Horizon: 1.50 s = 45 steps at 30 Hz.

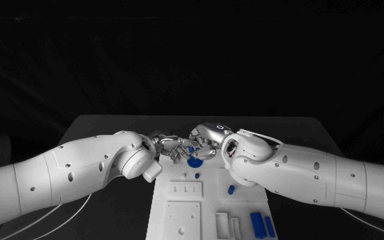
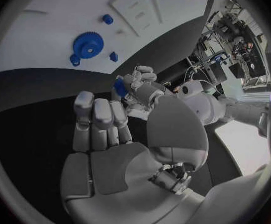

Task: Assemble the parts on the task board

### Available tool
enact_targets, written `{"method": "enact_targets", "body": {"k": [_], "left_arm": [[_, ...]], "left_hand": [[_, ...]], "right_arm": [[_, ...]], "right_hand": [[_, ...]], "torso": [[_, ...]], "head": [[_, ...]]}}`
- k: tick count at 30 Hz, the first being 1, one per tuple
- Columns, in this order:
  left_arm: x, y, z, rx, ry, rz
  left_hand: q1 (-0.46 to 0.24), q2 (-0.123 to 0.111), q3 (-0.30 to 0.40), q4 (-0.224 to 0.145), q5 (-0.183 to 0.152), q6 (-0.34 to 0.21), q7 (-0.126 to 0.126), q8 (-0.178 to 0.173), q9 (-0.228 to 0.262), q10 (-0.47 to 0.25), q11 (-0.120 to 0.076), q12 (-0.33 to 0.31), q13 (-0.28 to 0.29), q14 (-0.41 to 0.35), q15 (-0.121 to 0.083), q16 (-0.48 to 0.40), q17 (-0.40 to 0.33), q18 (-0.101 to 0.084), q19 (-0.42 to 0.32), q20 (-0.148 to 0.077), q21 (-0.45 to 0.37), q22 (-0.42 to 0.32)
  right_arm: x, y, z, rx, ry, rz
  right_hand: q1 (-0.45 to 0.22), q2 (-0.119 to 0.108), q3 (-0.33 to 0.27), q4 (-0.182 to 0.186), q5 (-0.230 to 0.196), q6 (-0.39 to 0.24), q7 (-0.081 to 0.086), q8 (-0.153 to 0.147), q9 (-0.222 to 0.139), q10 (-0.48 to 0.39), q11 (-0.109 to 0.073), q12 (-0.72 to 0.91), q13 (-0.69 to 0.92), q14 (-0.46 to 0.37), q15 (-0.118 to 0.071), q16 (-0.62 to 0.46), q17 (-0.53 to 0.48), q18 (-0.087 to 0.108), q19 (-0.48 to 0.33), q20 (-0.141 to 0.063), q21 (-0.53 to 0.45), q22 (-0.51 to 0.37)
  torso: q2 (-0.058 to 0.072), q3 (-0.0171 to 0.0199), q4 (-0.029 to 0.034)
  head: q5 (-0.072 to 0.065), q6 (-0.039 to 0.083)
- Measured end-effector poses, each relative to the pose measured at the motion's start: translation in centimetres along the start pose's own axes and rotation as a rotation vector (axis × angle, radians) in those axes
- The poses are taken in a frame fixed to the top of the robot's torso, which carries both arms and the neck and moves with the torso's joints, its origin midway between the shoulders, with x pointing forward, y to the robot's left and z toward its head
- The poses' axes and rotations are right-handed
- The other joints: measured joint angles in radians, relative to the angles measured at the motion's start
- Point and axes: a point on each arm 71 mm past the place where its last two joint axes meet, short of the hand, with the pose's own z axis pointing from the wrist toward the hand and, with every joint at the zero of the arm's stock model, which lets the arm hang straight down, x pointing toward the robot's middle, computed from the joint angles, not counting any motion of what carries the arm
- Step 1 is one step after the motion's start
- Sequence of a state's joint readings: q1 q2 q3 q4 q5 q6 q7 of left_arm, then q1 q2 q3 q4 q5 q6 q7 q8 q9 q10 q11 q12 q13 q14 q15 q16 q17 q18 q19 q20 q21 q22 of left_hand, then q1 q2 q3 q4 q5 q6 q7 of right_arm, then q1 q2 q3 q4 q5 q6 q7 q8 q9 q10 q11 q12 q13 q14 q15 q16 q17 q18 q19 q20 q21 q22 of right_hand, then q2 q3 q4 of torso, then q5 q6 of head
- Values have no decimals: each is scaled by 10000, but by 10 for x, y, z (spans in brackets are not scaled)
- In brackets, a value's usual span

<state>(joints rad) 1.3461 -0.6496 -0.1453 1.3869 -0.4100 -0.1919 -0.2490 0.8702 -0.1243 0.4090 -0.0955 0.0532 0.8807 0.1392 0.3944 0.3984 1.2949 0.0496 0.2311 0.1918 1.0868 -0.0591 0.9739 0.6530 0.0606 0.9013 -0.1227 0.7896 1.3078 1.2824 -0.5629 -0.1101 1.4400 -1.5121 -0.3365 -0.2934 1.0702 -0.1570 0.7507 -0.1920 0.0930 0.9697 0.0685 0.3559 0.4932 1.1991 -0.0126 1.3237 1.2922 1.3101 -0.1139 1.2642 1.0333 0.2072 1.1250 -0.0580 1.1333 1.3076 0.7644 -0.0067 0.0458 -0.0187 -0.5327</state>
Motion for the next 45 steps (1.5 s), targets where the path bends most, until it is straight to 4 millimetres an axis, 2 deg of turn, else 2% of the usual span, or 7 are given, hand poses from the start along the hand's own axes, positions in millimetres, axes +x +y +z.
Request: {"method": "enact_targets", "body": {"k": [13, 20, 23, 25, 28, 38, 45], "left_arm": [[3, 0, 2, -101, 79, 30], [3, 0, 2, -133, 98, 25], [3, 0, 2, -154, 111, 20], [3, 1, 2, -160, 123, 17], [3, 1, 2, -163, 150, 16], [2, 1, 2, -185, 177, 12], [1, 2, 2, -198, 161, 17]], "left_hand": [[196, 570, -102, -213, 0, 296, -149, 117, 87, 111, -104, 79, 118, -3, 2, 0, -58, -24, -11, 11, 0, -1], [810, 1471, -92, -1141, 27, 560, -232, 191, 138, 298, -213, 165, 253, -39, -33, 0, -152, -26, -82, 11, 0, -2], [978, 1804, 21, -1516, 496, 683, -253, 187, 152, 343, -192, 215, 312, -39, -34, 0, -198, -27, -82, 11, 0, -9], [1306, 1625, 1111, -1430, 91, 753, -248, 122, 155, 379, -228, 256, 381, -39, -34, 0, -258, -67, -82, 11, 0, -71], [1372, 1531, 1776, -1301, 36, 783, -221, 53, 156, 379, -229, 274, 441, -39, -34, 0, -305, -70, -82, 11, 68, -86], [1247, 1406, 1968, -1344, 36, 871, -190, 123, 208, 569, -330, 486, 600, -31, -41, 163, -320, -77, -81, 11, 197, -60], [914, 1317, 1954, -1246, -22, 1091, -269, 309, 208, 771, -480, 895, 871, 135, -200, 526, -191, -75, 50, -5, 429, 3]], "right_arm": [[2, 0, -1, -67, -48, -326], [3, 0, -1, -96, -40, -372], [3, 1, -1, -111, -31, -372], [4, 1, -1, -115, -21, -374], [4, 1, -1, -108, -13, -383], [5, 1, -2, -113, 16, -389], [5, 1, -2, -123, 34, -388]], "right_hand": [[0, 0, -31, 29, 0, -9, 9, -34, 26, 0, 0, 0, 0, 14, 14, 0, -1, 1, 26, -24, 0, -1], [0, 0, -31, 29, 0, -11, 11, 0, 22, 0, 0, 0, 1, 17, 16, 0, -1, 1, 26, -23, -1, -1], [0, -1, -31, 29, -1, 12, -12, 1, 22, 1, 0, 0, 1, 12, 12, 0, -1, 1, 26, -22, -1, -1], [0, -1, -36, 24, -1, 14, -14, 2, 21, 0, 0, 0, 4, -6, -6, 0, -1, 0, 26, -22, -1, -2], [0, -1, -18, 41, -1, 14, -14, 3, 21, 0, 0, 0, 8, -9, -9, 0, -2, 1, 26, -21, -1, -2], [0, -1, -14, 46, -1, 12, -12, 2, 22, 1, 0, 0, 7, -8, -9, -38, -2, 1, 40, -6, -1, -2], [-26, -27, -13, 46, -1, 9, -9, 1, 27, 0, 0, 0, 7, -7, -7, -38, -2, 1, 40, -5, -1, -2]], "torso": [[0, -21, 1], [-1, -21, 4], [-1, -19, 4], [-2, -17, 4], [-2, -13, 3], [-1, -9, -7], [1, -11, -8]], "head": [[26, -21], [20, -39], [20, -43], [20, -44], [20, -41], [10, -52], [-17, -61]]}}
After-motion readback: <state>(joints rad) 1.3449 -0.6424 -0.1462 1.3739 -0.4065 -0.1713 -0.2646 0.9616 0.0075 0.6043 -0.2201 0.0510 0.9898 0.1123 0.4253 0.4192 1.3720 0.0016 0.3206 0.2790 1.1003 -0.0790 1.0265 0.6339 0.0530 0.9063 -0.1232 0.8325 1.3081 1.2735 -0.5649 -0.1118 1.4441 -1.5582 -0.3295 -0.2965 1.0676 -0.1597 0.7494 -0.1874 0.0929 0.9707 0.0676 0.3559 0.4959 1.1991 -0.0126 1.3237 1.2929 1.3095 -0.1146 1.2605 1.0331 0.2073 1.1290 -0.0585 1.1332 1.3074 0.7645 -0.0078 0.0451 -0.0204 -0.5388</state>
